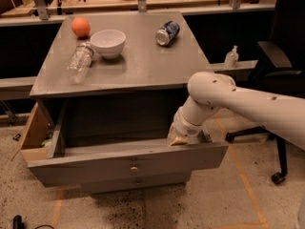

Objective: Open top drawer

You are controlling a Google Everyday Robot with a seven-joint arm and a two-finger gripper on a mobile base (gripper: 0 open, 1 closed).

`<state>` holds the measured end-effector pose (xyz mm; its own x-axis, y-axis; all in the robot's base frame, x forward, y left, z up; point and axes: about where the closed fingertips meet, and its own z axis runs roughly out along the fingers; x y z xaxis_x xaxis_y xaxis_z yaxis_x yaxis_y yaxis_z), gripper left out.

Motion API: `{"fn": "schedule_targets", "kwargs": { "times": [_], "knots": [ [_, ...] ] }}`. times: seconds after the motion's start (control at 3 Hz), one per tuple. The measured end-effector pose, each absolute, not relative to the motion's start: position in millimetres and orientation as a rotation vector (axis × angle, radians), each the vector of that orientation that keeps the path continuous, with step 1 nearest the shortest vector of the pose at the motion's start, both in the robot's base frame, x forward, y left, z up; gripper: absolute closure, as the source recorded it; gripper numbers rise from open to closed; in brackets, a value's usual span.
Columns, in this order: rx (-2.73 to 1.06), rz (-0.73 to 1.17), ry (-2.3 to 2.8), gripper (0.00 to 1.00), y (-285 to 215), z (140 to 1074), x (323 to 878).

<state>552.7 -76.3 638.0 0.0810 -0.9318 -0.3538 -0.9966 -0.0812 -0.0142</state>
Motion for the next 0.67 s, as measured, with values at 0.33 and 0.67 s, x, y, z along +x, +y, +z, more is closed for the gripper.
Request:
{"fn": "schedule_targets", "kwargs": {
  "times": [0.33, 0.67],
  "knots": [
    [-2.113, 0.458, 1.975, 1.00, -78.3, 636.9, 531.5],
    [-2.120, 0.586, 2.028, 1.00, -80.4, 637.9, 501.0]
  ]
}}
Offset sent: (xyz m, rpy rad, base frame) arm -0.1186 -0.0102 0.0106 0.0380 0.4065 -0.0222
